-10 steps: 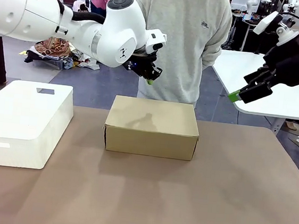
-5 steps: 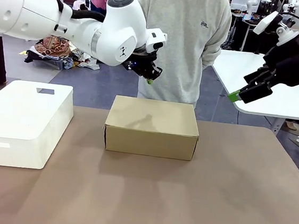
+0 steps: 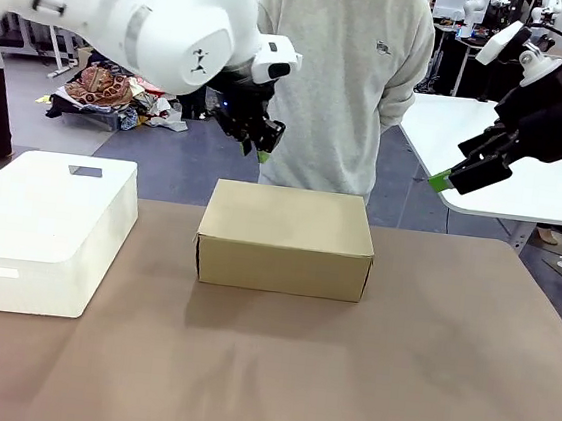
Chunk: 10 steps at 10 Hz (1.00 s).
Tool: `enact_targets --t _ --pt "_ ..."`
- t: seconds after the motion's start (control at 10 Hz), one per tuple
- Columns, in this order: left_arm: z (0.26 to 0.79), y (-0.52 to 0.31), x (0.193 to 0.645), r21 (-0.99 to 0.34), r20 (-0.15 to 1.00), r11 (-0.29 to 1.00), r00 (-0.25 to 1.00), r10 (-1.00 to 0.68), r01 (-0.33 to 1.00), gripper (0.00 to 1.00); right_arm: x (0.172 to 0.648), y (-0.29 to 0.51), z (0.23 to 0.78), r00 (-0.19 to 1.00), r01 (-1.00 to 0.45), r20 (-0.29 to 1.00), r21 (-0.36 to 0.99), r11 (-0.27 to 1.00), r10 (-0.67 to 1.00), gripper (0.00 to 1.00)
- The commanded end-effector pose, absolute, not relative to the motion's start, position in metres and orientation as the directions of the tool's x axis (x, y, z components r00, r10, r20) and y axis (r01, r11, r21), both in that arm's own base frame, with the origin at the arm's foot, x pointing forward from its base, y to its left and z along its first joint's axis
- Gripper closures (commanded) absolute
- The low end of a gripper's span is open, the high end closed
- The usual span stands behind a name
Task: Pack the shoes into the box.
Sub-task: Press down on the lid of the Shoes Box.
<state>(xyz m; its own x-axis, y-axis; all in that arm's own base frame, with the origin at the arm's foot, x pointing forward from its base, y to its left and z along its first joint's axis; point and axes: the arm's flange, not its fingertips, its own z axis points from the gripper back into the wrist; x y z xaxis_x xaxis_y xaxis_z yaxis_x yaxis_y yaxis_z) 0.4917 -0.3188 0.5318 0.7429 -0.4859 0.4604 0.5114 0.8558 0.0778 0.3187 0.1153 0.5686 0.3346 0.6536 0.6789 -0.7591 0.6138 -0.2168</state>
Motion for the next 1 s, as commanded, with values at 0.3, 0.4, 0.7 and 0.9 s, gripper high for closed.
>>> enact_targets --t 0.3,0.4,0.7,0.9 --pt "0.53 -0.27 0.412 0.129 0.495 0.756 0.619 -0.61 0.642 0.0 0.319 0.115 0.569 0.332 -0.758 0.674 -0.225 0.612 0.659 0.0" --pt "0.532 -0.265 0.404 0.137 0.503 0.739 0.596 -0.626 0.66 0.0 0.319 0.115 0.569 0.332 -0.758 0.674 -0.225 0.612 0.659 0.0" --pt "0.544 -0.248 0.406 0.147 0.523 0.689 0.535 -0.663 0.71 0.0 0.319 0.115 0.569 0.332 -0.758 0.674 -0.225 0.612 0.659 0.0" --pt "0.552 -0.242 0.413 0.157 0.53 0.649 0.491 -0.692 0.745 0.0 0.319 0.115 0.569 0.332 -0.758 0.674 -0.225 0.612 0.659 0.0"
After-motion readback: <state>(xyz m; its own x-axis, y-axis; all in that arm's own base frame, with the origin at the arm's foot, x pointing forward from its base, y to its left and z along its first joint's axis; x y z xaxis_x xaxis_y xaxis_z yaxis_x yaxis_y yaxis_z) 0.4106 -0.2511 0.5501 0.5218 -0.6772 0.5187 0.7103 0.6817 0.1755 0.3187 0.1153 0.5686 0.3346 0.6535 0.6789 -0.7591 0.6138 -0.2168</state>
